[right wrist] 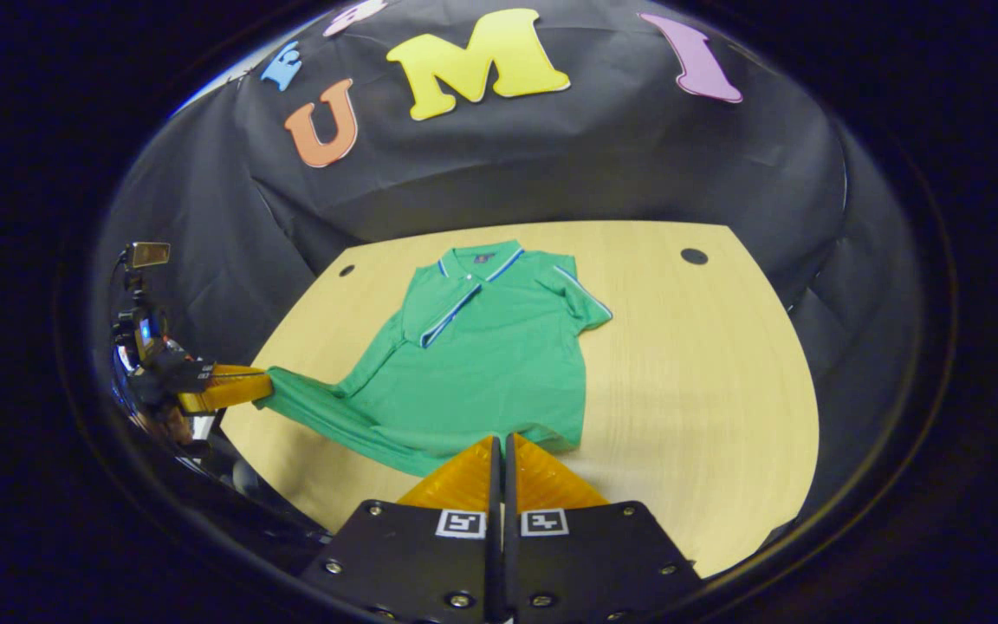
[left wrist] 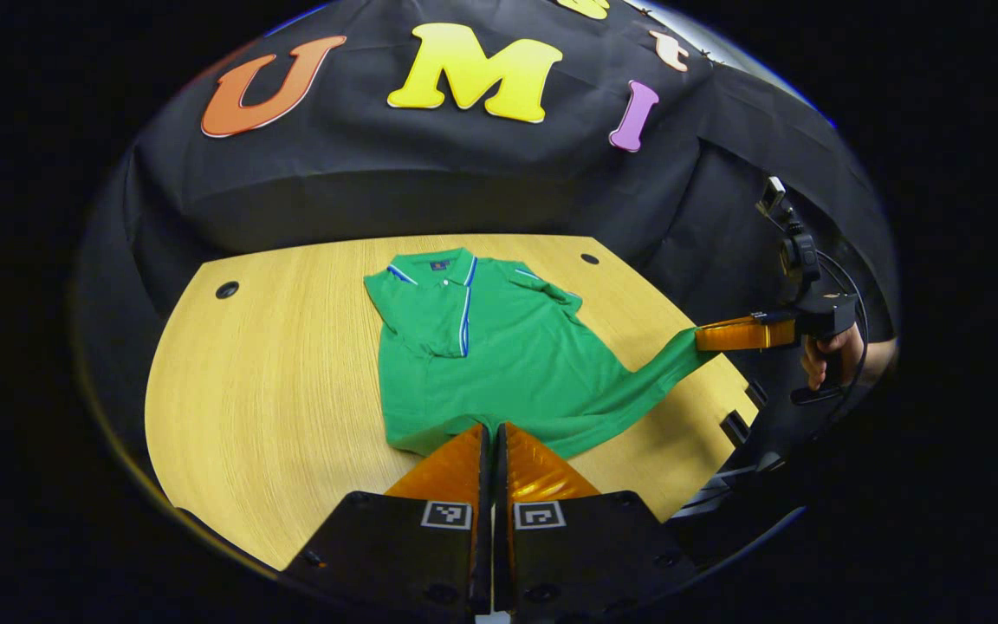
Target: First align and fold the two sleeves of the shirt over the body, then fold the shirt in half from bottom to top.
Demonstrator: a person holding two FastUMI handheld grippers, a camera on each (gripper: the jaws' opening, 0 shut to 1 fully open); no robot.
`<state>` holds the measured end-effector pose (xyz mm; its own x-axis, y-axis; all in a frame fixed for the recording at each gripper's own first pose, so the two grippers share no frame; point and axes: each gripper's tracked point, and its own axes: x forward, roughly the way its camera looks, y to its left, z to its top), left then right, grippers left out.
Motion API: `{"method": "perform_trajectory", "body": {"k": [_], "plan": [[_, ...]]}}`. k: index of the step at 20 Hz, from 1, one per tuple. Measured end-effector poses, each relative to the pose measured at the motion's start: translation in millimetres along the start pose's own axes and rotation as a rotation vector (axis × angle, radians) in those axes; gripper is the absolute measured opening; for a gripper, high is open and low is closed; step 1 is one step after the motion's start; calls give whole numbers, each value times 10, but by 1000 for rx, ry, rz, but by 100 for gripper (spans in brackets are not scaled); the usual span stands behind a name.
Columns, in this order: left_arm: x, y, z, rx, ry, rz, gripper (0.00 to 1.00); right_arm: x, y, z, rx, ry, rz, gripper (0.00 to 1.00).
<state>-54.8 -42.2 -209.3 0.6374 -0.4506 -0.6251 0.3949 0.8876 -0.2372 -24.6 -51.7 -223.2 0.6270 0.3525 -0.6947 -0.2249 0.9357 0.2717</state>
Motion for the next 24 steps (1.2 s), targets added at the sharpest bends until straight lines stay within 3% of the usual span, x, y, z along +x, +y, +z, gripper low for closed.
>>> {"method": "perform_trajectory", "body": {"k": [12, 24], "plan": [[217, 312, 986, 34, -134, 50, 4, 146, -24, 952, -42, -119, 24, 1], [467, 474, 1358, 27, -157, 69, 4, 423, -36, 1563, -91, -169, 39, 1]]}}
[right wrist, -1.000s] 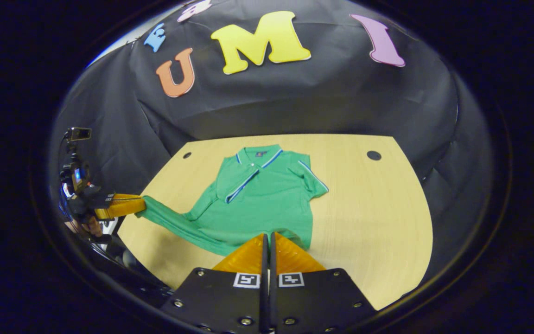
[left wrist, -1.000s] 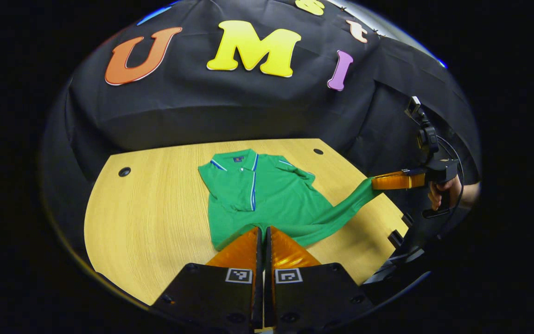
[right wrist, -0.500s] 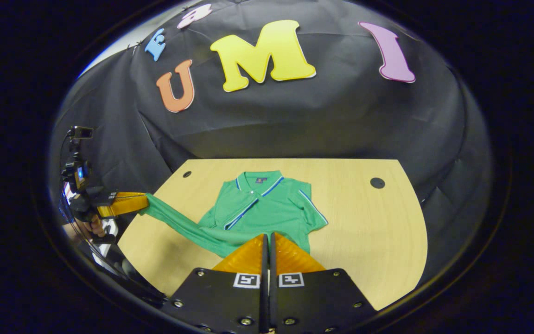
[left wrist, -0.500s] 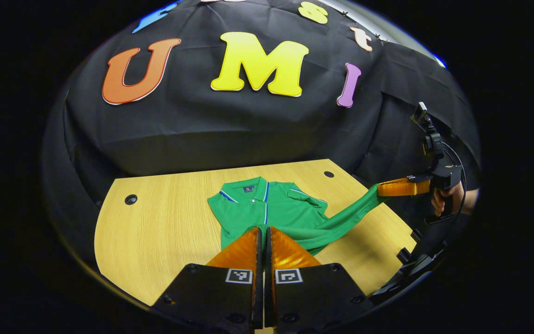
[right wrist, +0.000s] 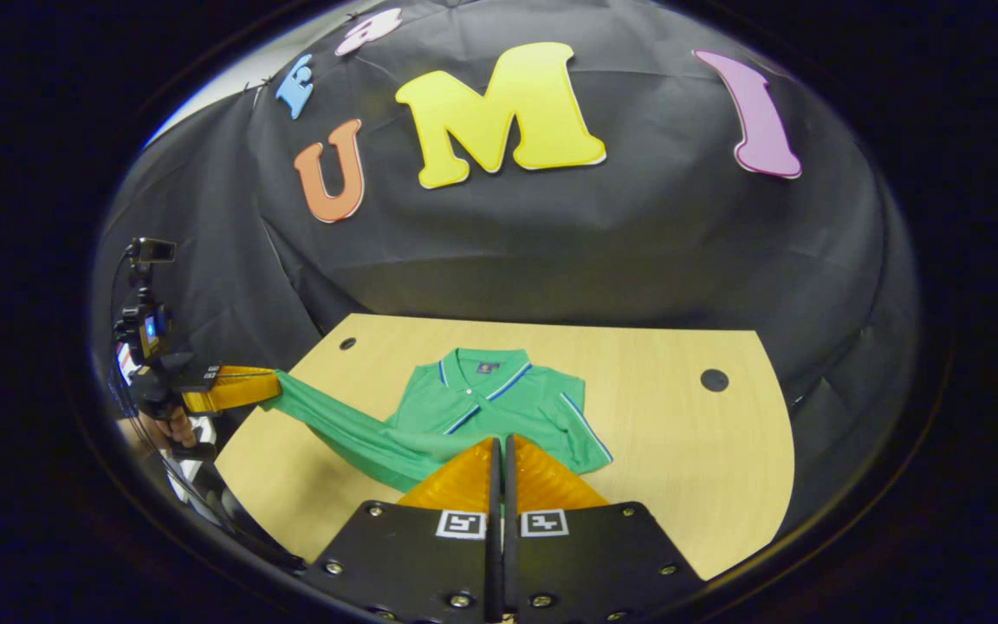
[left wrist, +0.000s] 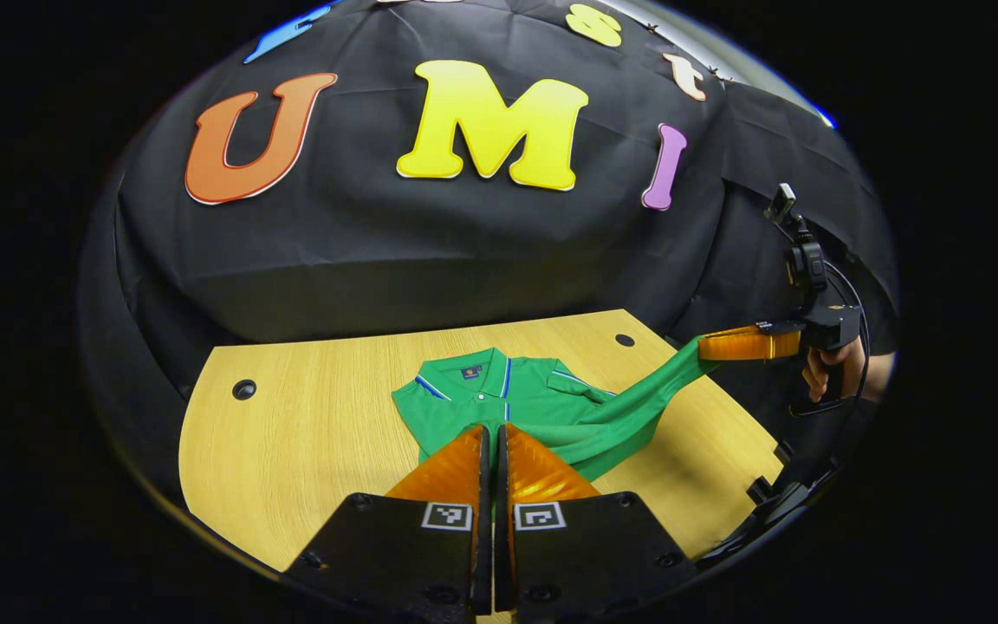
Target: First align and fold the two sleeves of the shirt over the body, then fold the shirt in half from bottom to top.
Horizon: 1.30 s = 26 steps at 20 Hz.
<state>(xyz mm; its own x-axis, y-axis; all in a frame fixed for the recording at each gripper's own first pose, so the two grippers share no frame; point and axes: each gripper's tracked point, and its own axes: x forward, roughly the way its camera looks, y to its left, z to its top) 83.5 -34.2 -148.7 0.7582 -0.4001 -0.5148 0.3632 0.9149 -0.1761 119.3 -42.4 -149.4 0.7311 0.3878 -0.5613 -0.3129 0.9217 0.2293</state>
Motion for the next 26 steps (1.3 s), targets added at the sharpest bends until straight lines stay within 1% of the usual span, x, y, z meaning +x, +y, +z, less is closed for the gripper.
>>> {"method": "perform_trajectory", "body": {"k": [7, 18, 19, 20, 21, 24, 25, 26], "plan": [[261, 190, 147, -14, -20, 15, 4, 276, -48, 178, -16, -21, -16, 0], [864, 478, 293, -67, -33, 35, 4, 920, -210, 366, 50, -43, -58, 0], [930, 496, 303, -69, -36, 39, 4, 991, -232, 374, 57, -44, -59, 0], [996, 528, 313, -71, -36, 44, 4, 1054, -251, 359, 62, -41, -61, 3], [1063, 559, 311, -74, -36, 48, 4, 1124, -281, 348, 67, -37, -64, 1], [1285, 697, 296, -76, -37, 71, 4, 1339, -411, 334, 78, -36, -83, 0], [1341, 746, 283, -70, -37, 84, 4, 1402, -440, 333, 79, -38, -88, 4], [1393, 796, 266, -62, -42, 97, 4, 1468, -467, 324, 77, -37, -93, 1]]}}
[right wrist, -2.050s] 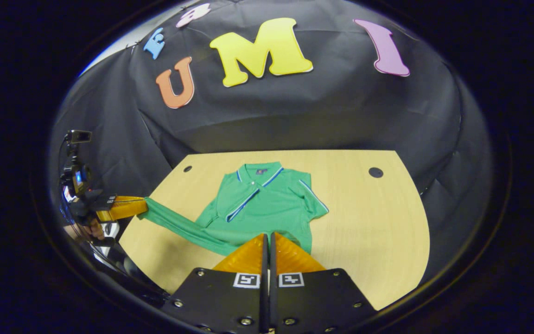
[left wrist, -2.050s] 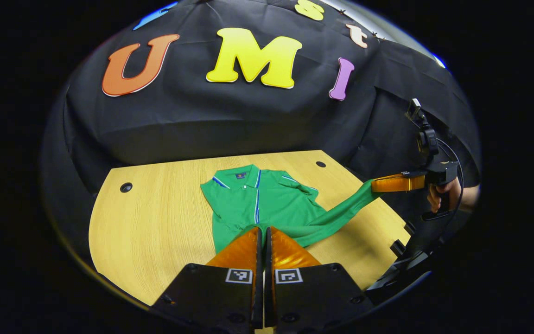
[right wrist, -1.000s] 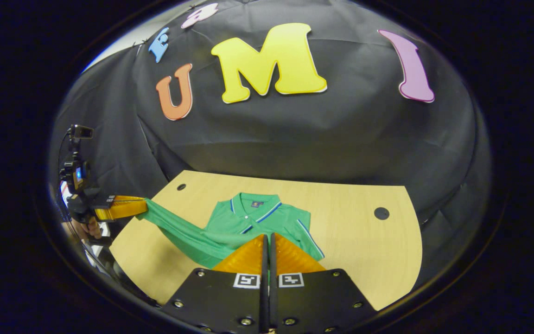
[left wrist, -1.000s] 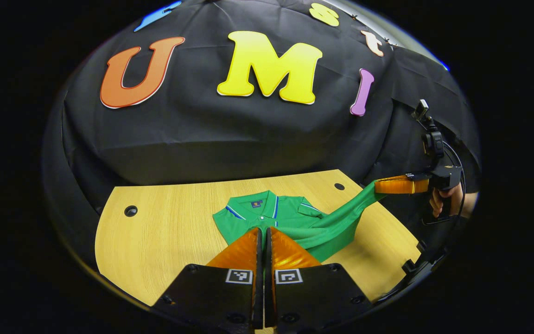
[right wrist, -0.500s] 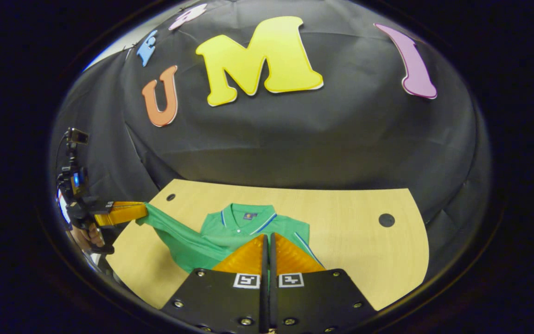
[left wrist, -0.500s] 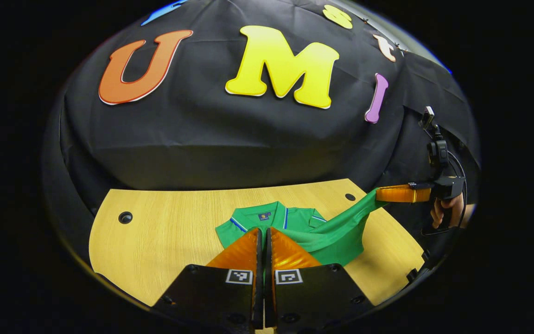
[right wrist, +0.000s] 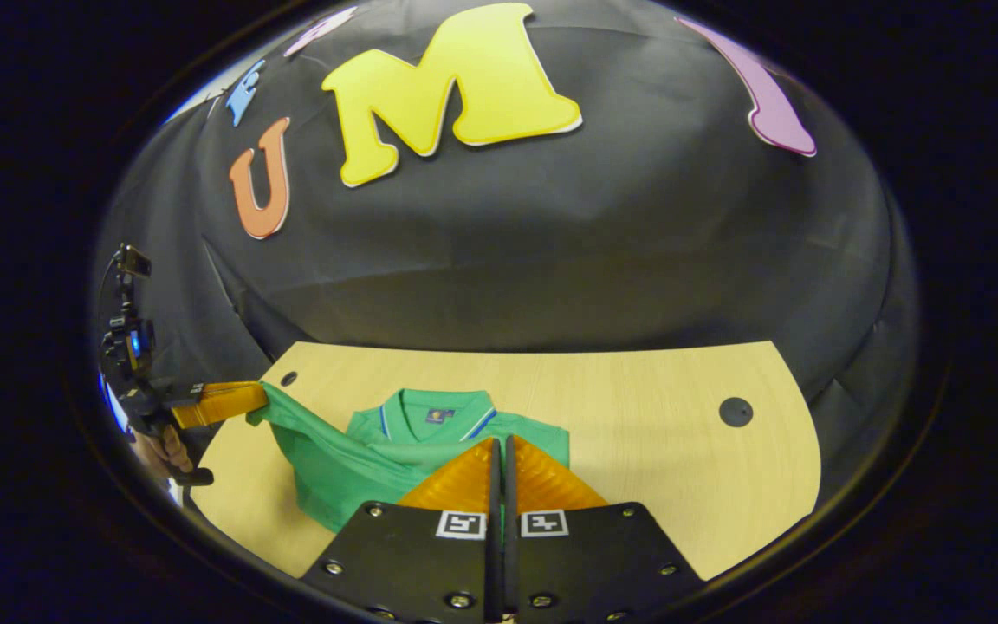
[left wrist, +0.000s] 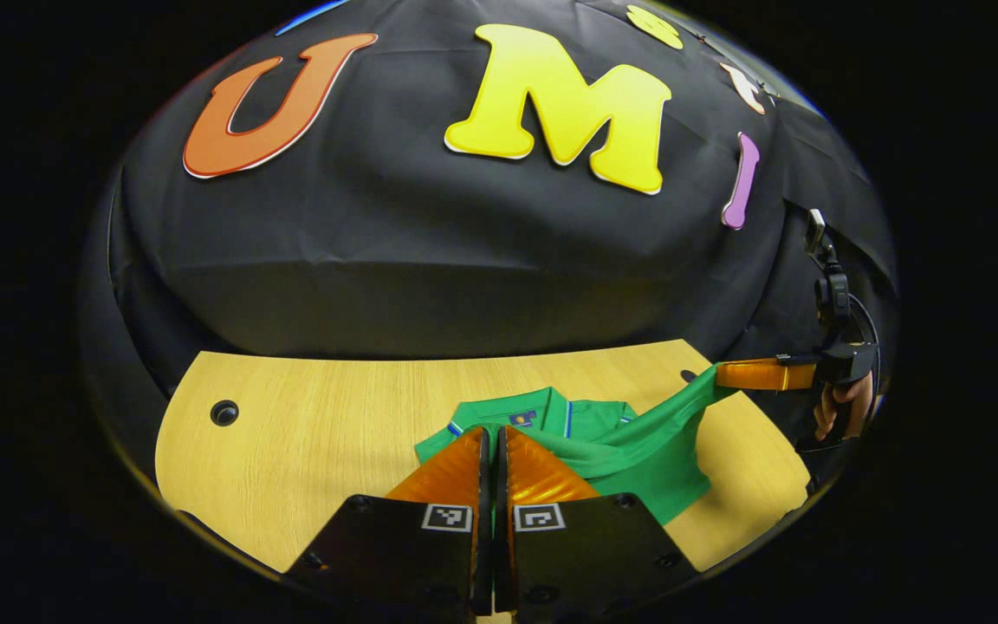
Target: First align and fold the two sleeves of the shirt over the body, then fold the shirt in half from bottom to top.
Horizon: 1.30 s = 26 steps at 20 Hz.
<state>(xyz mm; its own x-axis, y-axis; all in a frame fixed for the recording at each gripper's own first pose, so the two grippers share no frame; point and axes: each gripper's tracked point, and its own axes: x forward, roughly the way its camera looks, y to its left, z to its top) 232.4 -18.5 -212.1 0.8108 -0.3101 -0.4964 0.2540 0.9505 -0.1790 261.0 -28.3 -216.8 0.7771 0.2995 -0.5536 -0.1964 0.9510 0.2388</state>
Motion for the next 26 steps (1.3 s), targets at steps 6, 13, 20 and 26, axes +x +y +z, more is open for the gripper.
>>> {"method": "perform_trajectory", "body": {"k": [6, 13, 20, 26], "plan": [[378, 203, -186, -2, 2, 49, 4, 432, -12, -19, -31, -11, -25, 0], [707, 418, -280, -5, -38, 104, 4, 806, -98, -145, -59, -6, -60, 0], [957, 512, -410, 32, -23, 153, 5, 1098, -182, -253, -115, 2, -98, 1], [1049, 522, -565, 17, 11, 185, 22, 1267, -326, -485, -117, 72, -145, 8]]}}
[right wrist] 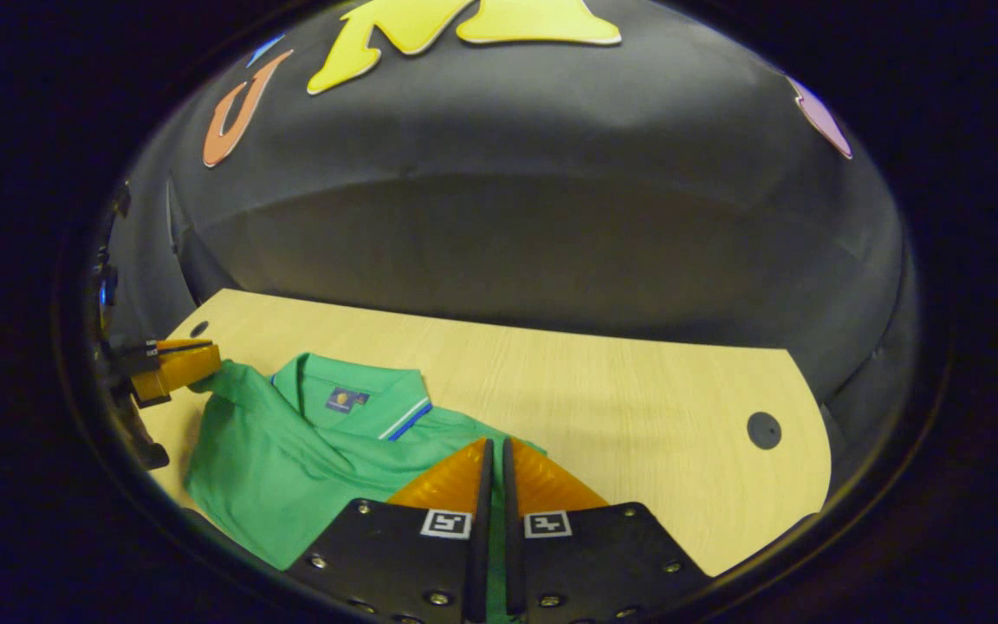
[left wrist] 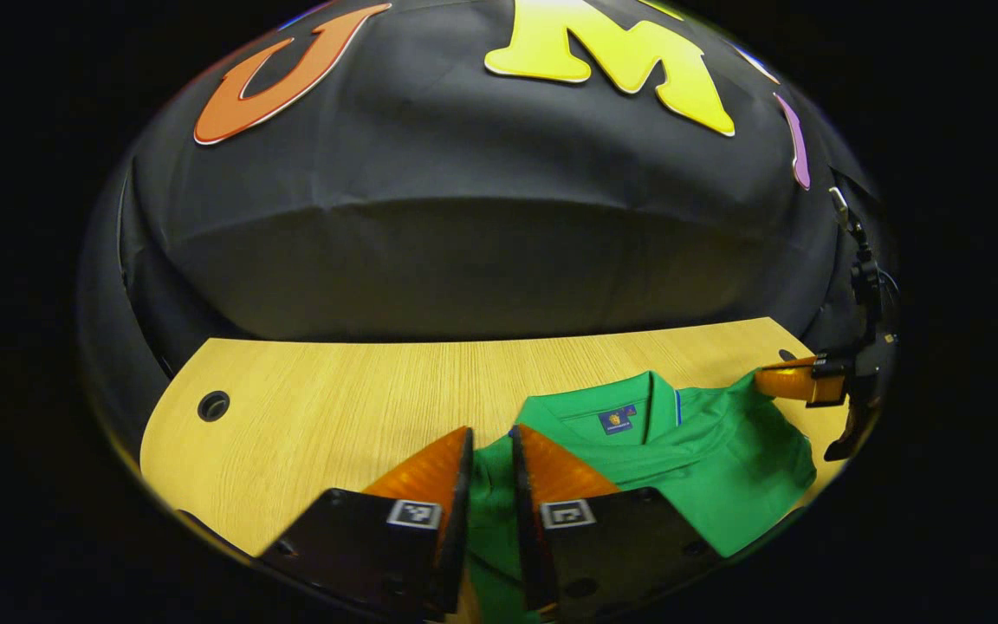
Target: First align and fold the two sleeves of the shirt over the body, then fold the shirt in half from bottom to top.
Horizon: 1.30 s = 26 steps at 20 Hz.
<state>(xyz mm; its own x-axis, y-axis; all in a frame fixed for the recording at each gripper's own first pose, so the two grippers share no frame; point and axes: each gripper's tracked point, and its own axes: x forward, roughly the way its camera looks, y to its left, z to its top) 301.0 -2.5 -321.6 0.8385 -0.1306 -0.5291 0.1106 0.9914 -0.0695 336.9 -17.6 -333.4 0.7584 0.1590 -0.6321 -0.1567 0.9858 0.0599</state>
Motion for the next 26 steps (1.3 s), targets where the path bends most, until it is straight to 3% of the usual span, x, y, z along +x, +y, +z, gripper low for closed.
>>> {"method": "perform_trajectory", "body": {"k": [4, 5, 14, 21, 26], "plan": [[-89, -18, 29, -19, -3, 12, 100, -4, -60, -17, 13, -4, -19, 92], [-75, 6, 39, -28, -14, 21, 100, -41, -76, 31, 20, -19, -26, 97], [-765, 114, 381, -77, -71, 67, 100, -735, 43, 389, 45, -124, -33, 96], [-2010, 89, 822, -138, -191, 120, 100, -2045, 207, 683, 67, -284, -73, 97], [-2938, 23, 1261, -65, -351, 175, 98, -3049, 444, 804, 39, -405, -77, 96]]}}
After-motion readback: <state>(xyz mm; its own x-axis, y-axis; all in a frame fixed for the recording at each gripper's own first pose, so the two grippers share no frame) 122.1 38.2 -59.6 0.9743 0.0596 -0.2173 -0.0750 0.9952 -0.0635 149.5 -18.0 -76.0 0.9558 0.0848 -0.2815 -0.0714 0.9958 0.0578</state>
